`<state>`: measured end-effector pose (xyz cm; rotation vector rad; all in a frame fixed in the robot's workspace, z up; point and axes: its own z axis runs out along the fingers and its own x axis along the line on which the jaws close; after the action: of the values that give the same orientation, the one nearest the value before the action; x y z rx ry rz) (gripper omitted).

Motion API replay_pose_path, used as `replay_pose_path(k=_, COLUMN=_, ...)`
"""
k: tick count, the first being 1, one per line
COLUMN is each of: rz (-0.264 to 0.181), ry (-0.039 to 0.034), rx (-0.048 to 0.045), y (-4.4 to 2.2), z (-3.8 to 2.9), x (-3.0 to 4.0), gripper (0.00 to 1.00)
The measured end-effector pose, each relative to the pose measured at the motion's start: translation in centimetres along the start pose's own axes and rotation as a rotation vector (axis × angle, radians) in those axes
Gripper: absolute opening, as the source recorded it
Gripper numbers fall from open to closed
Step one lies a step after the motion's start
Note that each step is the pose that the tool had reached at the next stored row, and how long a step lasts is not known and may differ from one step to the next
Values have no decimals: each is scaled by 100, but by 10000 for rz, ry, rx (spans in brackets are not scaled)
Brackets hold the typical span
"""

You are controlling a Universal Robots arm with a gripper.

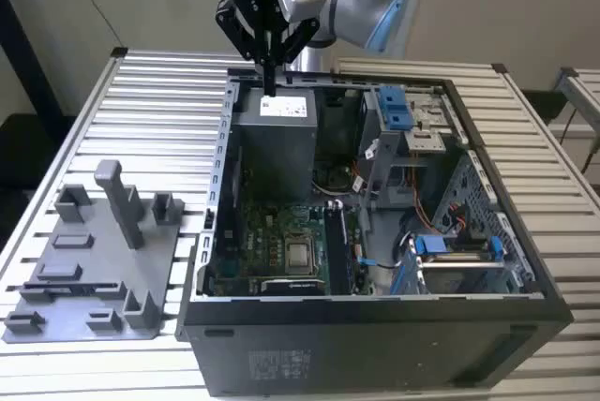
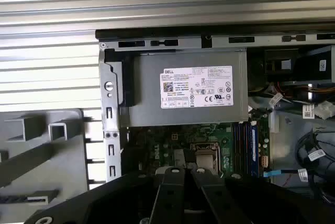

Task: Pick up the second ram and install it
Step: 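Reach for the second ram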

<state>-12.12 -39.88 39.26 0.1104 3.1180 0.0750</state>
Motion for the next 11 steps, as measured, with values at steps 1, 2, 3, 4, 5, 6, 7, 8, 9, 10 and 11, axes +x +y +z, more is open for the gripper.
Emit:
replay_pose_path(k=1, rz=0, ry=-1, rx=0, y=0, z=0, x=0, gripper=11)
replay_pose_path(k=2, rz=0, ry=0, rx=0, y=0, z=0, x=0, gripper=11)
replay_pose_path(k=3, rz=0, ry=0, rx=0, y=0, z=0, x=0, gripper=11)
replay_pose_path(k=4, rz=0, ry=0, rx=0, y=0, z=0, x=0, gripper=11)
replay_pose_path(k=5, rz=0, ry=0, rx=0, y=0, z=0, x=0, gripper=11)
replay_pose_path(k=6, rz=0, ry=0, rx=0, y=0, z=0, x=0, gripper=11)
replay_pose_path(k=7, rz=0, ry=0, rx=0, y=0, z=0, x=0, gripper=11)
replay_pose_path(k=8, rz=0, ry=0, rx=0, y=0, z=0, x=0, gripper=11)
replay_pose_path(k=9, rz=0, ry=0, rx=0, y=0, z=0, x=0, gripper=11)
replay_pose_path(k=10, rz=0, ry=0, rx=0, y=0, z=0, x=0, gripper=11)
replay_pose_path(k=11, rz=0, ry=0, rx=0, y=0, z=0, x=1, gripper=11)
